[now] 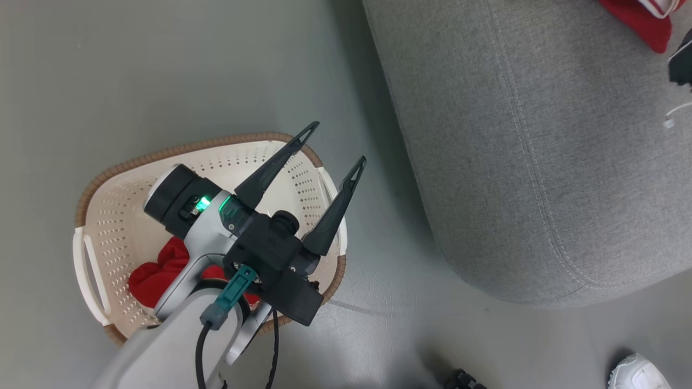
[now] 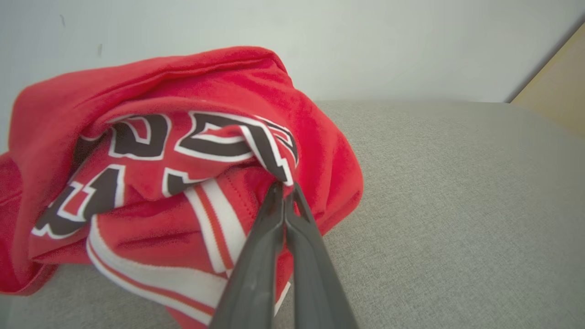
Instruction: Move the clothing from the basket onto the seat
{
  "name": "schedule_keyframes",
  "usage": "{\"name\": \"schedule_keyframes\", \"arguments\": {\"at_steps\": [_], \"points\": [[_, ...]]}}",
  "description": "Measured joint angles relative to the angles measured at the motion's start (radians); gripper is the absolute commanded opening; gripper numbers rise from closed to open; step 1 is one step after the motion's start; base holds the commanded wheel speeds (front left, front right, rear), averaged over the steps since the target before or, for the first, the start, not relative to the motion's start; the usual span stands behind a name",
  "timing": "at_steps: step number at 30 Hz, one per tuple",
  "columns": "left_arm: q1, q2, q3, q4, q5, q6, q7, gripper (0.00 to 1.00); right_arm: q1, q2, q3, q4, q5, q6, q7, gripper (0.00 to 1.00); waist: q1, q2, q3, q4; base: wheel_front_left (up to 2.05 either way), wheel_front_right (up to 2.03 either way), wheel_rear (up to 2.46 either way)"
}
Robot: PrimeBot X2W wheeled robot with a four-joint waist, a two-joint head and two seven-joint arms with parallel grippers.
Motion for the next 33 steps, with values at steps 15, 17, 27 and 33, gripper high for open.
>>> {"name": "schedule_keyframes", "arguments": {"at_steps": [15,17,27,33], "points": [[0.015,-0.026,0.005,0.098,-0.026,0.001,-0.058,1.00,0.154,0.026,0.021,-0.096,-0.042,0.023,-0.006,1.00,-0.0001,-0.0001,-0.096,-0.006,0.00,0.00,0.00],[0.020,-0.035,0.009,0.119,-0.030,0.002,-0.072,1.00,0.180,0.027,0.020,-0.118,-0.043,0.026,-0.006,1.00,-0.0002,-0.0001,-0.116,-0.006,0.00,0.00,0.00],[0.053,-0.089,0.041,0.219,-0.090,0.020,-0.135,1.00,0.347,0.057,0.020,-0.230,-0.058,0.025,-0.006,1.00,-0.0003,-0.0003,-0.237,0.017,0.00,0.00,0.00],[0.090,-0.090,0.093,0.273,-0.131,0.043,-0.158,1.00,0.432,0.098,0.018,-0.311,-0.074,0.007,-0.006,1.00,-0.0004,-0.0004,-0.316,0.047,0.00,0.00,0.00]]}}
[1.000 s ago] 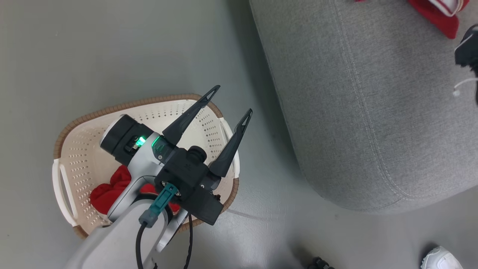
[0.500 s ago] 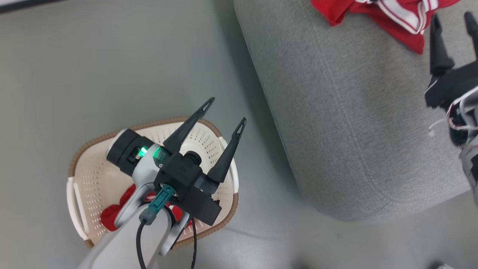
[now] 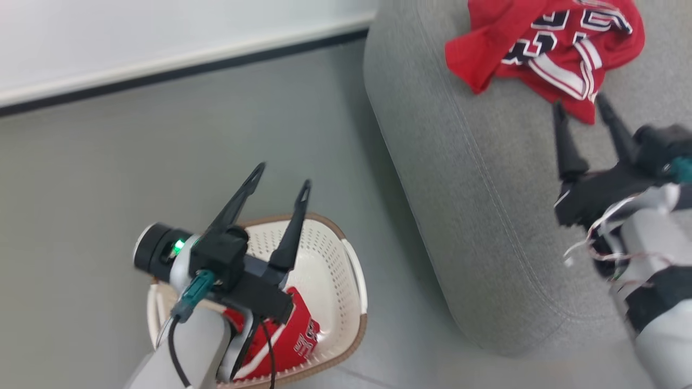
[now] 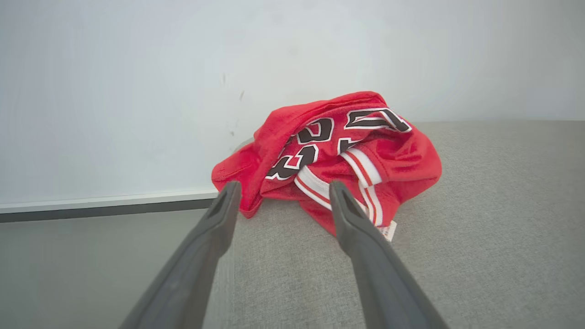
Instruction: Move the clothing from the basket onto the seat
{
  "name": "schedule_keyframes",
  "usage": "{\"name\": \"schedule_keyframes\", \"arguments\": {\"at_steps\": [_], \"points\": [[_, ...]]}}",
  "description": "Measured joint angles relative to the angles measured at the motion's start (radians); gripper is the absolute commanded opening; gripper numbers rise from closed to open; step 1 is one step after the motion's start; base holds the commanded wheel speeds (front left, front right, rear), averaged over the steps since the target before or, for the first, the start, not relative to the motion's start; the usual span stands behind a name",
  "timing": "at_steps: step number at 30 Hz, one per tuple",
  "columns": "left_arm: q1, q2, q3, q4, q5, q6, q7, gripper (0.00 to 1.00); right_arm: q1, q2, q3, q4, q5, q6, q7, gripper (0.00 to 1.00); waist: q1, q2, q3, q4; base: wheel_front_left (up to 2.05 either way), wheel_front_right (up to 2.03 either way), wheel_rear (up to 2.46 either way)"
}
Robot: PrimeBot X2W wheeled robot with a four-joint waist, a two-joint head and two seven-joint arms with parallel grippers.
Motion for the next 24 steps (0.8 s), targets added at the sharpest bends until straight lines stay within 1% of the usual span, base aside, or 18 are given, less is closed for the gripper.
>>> {"name": "schedule_keyframes", "arguments": {"at_steps": [3,6,7,13,18,24], "points": [[0.048,0.002,0.037,0.030,-0.021,0.013,-0.011,1.00,0.076,0.032,-0.009,-0.038,0.000,-0.017,-0.002,1.00,0.0000,0.0000,-0.053,0.024,0.00,0.00,0.00],[0.084,0.002,0.061,0.054,-0.036,0.022,-0.013,1.00,0.139,0.041,-0.016,-0.070,0.000,-0.031,-0.002,1.00,-0.0001,0.0000,-0.092,0.045,0.00,0.00,0.00],[0.110,0.003,0.077,0.068,-0.057,0.029,-0.020,1.00,0.181,0.049,-0.020,-0.095,0.000,-0.044,-0.002,1.00,-0.0001,0.0000,-0.118,0.061,0.00,0.00,0.00],[0.197,0.010,0.131,0.103,-0.082,0.040,-0.023,1.00,0.299,0.087,-0.014,-0.170,-0.020,-0.077,-0.002,1.00,0.0000,0.0000,-0.199,0.108,0.00,0.00,0.00],[0.272,0.021,0.173,0.119,-0.098,0.048,-0.028,1.00,0.403,0.113,-0.005,-0.221,-0.035,-0.106,-0.002,1.00,0.0001,-0.0001,-0.269,0.143,0.00,0.00,0.00],[0.360,0.030,0.213,0.102,-0.118,0.056,-0.028,1.00,0.521,0.123,0.005,-0.308,-0.049,-0.132,-0.002,1.00,0.0000,0.0000,-0.348,0.177,0.00,0.00,0.00]]}}
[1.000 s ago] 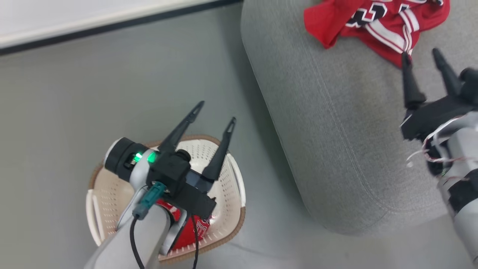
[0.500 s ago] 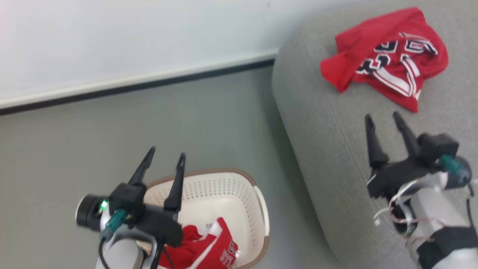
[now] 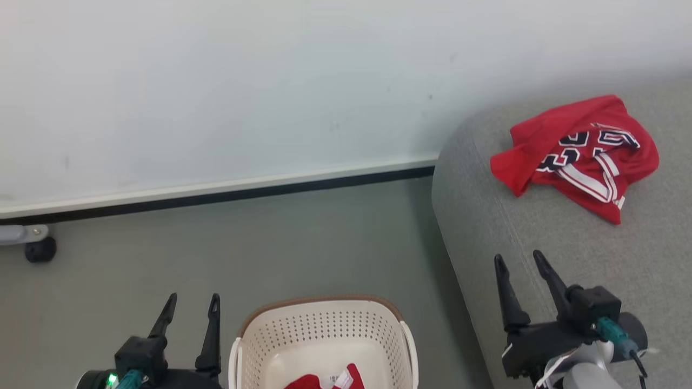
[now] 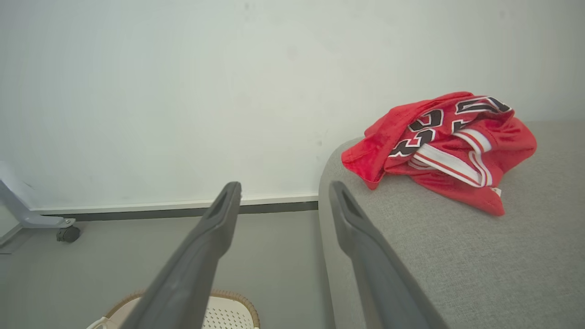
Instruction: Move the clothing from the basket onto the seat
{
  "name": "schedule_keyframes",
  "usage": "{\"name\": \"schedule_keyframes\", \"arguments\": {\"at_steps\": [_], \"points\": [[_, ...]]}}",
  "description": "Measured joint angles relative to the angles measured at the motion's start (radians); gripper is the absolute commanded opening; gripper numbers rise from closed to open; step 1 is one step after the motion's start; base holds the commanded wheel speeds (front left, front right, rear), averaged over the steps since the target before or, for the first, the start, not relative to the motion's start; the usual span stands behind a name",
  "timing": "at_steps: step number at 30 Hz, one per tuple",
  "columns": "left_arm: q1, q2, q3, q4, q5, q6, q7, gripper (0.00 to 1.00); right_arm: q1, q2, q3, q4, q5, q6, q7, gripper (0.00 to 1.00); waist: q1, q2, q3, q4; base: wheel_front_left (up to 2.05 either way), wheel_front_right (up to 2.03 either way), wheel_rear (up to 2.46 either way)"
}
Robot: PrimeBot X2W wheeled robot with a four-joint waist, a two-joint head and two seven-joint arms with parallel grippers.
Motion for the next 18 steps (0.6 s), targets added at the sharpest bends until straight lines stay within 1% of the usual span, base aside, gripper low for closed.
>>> {"name": "schedule_keyframes", "arguments": {"at_steps": [8,15,18], "points": [[0.064,0.007,0.043,-0.043,-0.004,0.008,0.000,1.00,0.095,0.004,0.000,-0.101,-0.023,-0.017,0.000,1.00,0.0001,0.0000,-0.058,0.032,0.00,0.00,0.00],[0.114,0.012,0.081,-0.082,-0.002,0.010,0.000,1.00,0.169,0.003,-0.019,-0.165,-0.038,-0.034,0.000,1.00,0.0003,0.0002,-0.065,0.035,0.00,0.00,0.00],[0.125,0.012,0.094,-0.098,0.004,0.010,0.000,1.00,0.189,0.003,-0.026,-0.184,-0.040,-0.035,0.000,1.00,0.0003,0.0002,-0.065,0.033,0.00,0.00,0.00]]}}
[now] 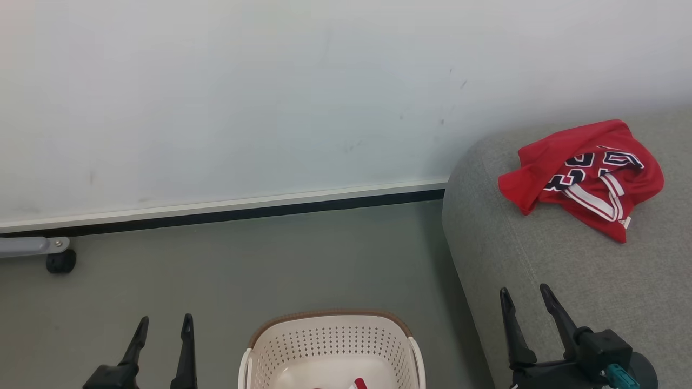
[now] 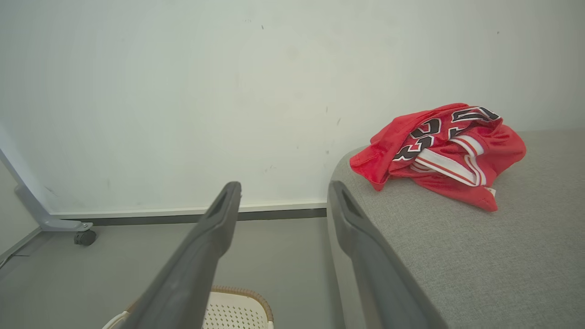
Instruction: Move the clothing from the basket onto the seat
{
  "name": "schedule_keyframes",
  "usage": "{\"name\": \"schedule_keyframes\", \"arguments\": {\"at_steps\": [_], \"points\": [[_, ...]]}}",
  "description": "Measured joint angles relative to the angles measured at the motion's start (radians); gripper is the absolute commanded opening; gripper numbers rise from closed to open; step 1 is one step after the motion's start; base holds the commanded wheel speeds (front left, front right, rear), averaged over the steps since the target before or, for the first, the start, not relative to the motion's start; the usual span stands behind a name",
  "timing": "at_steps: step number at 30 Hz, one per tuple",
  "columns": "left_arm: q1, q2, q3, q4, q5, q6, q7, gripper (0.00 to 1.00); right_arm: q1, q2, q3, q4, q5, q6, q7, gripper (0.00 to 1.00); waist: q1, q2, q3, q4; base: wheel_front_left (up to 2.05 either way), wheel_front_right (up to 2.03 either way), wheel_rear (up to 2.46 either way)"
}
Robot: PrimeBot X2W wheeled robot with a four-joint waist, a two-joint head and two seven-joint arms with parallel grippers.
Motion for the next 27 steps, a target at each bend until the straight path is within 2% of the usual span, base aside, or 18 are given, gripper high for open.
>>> {"name": "schedule_keyframes", "arguments": {"at_steps": [27], "points": [[0.031,-0.016,0.037,-0.053,0.043,0.008,0.000,1.00,0.043,0.000,-0.051,-0.081,-0.012,-0.016,0.000,1.00,0.0000,0.0000,0.004,0.002,0.00,0.00,0.00]]}}
